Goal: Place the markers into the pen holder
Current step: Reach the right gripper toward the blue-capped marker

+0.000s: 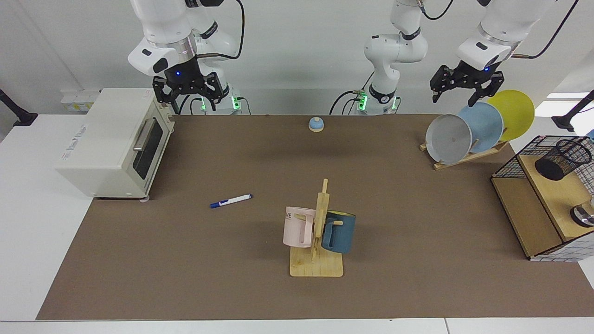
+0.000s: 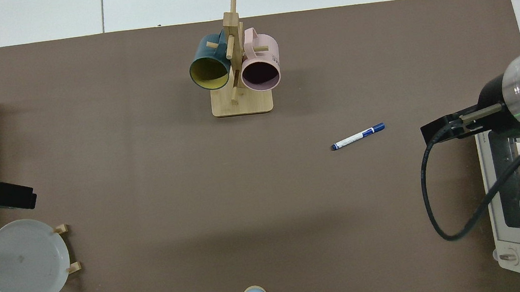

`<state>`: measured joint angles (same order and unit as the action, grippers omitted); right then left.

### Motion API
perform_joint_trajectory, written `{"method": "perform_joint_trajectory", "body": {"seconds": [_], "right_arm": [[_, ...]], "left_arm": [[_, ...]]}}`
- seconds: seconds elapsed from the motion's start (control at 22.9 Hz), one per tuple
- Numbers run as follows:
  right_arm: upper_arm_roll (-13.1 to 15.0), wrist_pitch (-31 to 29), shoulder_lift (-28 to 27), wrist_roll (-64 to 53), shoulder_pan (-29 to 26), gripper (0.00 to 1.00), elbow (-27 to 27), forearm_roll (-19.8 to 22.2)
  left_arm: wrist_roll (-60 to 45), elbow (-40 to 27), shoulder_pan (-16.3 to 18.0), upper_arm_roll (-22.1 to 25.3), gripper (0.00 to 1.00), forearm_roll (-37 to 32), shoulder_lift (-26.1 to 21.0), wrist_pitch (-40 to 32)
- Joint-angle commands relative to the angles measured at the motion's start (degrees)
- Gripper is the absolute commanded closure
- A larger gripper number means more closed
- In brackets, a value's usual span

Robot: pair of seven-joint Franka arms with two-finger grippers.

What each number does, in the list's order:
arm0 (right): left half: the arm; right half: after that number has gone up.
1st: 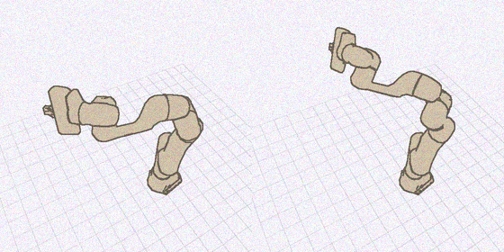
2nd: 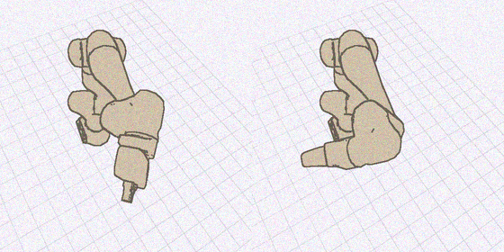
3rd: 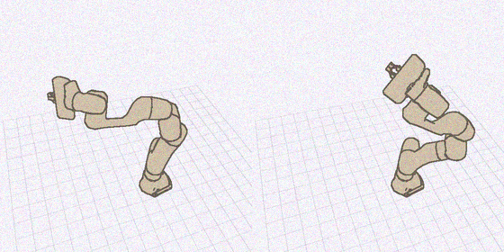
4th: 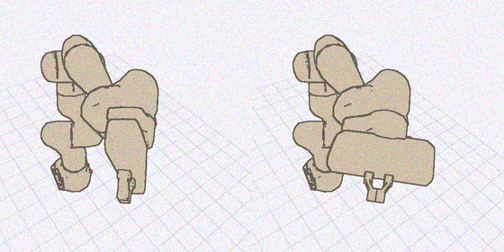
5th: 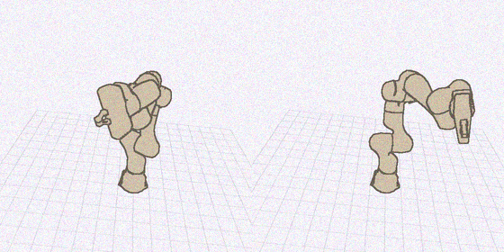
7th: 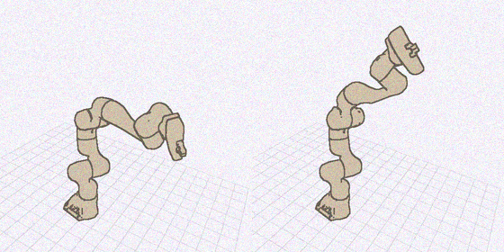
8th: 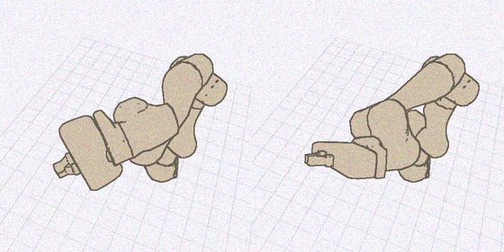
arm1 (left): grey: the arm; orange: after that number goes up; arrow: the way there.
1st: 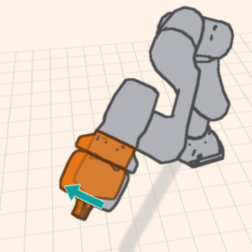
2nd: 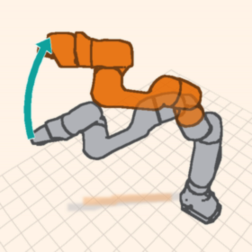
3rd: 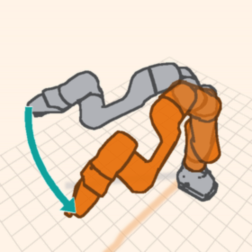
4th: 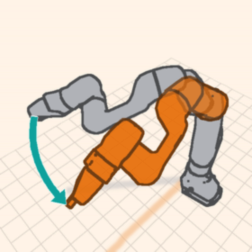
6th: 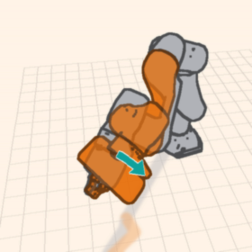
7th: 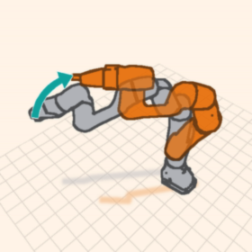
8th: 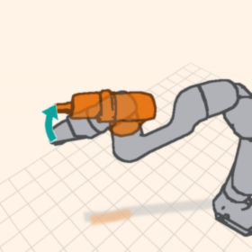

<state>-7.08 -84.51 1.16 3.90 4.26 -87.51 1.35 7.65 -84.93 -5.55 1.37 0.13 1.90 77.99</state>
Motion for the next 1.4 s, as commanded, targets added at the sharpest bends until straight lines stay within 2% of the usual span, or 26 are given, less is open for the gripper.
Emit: {"method": "perform_joint_trajectory", "body": {"seconds": [0.0, 0.31, 0.66, 1.0, 1.35], "right_arm": [[-0.1, -0.6, -0.9, -2.1, -0.2, 0.01, 1.2, -0.7], [0.0, 0.0, 0.2, -1.2, -0.7, 0.0, -0.3, -1.0], [0.0, -1.1, 3.1, 4.8, -0.7, 0.0, -5.0, -1.4], [-0.1, -5.5, 0.2, 30.8, 2.1, 0.01, -5.1, -1.4], [-0.1, -11.9, -5.7, 61.2, 2.0, 0.01, -5.4, -1.4]], "left_arm": [[0.6, 1.6, 0.4, -0.5, 0.0, 0.4, -0.8, 0.0], [0.6, 1.1, 0.5, -0.4, 0.0, 0.6, -0.2, -0.1], [0.5, 1.0, 0.6, -0.4, 0.0, 0.6, -0.1, -0.4], [0.5, 0.3, 0.6, -0.4, 0.0, 0.6, 0.2, -0.5], [0.4, 0.3, 0.6, -0.3, 0.0, 0.6, 0.2, -0.6]]}}
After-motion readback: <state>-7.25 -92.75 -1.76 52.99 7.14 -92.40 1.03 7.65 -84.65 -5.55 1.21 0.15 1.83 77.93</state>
